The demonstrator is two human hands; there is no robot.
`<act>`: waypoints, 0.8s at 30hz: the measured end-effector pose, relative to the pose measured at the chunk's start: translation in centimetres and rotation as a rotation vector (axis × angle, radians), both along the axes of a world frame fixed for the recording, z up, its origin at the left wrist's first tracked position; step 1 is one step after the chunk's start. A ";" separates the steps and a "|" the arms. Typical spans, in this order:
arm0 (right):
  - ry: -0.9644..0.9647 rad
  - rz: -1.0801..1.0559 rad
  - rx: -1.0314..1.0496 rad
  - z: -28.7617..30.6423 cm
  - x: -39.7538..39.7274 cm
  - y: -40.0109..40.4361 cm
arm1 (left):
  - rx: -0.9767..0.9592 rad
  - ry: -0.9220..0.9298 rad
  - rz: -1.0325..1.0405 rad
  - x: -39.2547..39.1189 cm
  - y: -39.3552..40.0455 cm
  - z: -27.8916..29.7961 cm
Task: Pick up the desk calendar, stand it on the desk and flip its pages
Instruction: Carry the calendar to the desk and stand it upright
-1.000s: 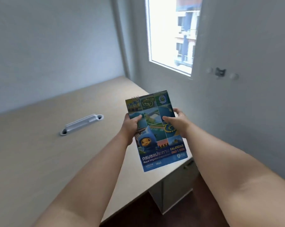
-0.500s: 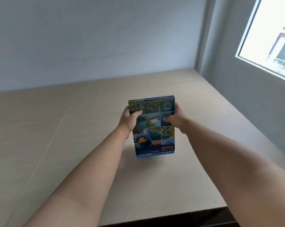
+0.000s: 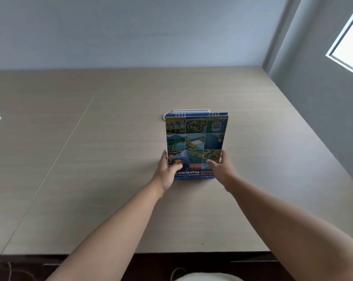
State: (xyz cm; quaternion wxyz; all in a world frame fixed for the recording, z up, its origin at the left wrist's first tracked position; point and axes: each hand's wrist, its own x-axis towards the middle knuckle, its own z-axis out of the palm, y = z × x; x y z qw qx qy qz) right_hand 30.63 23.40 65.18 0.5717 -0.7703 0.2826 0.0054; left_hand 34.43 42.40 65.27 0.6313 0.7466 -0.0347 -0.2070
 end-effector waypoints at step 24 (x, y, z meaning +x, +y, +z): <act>-0.016 0.121 -0.083 0.1 -5.0 0.3 | 0.112 -0.045 0.104 -7.1 0.2 -0.1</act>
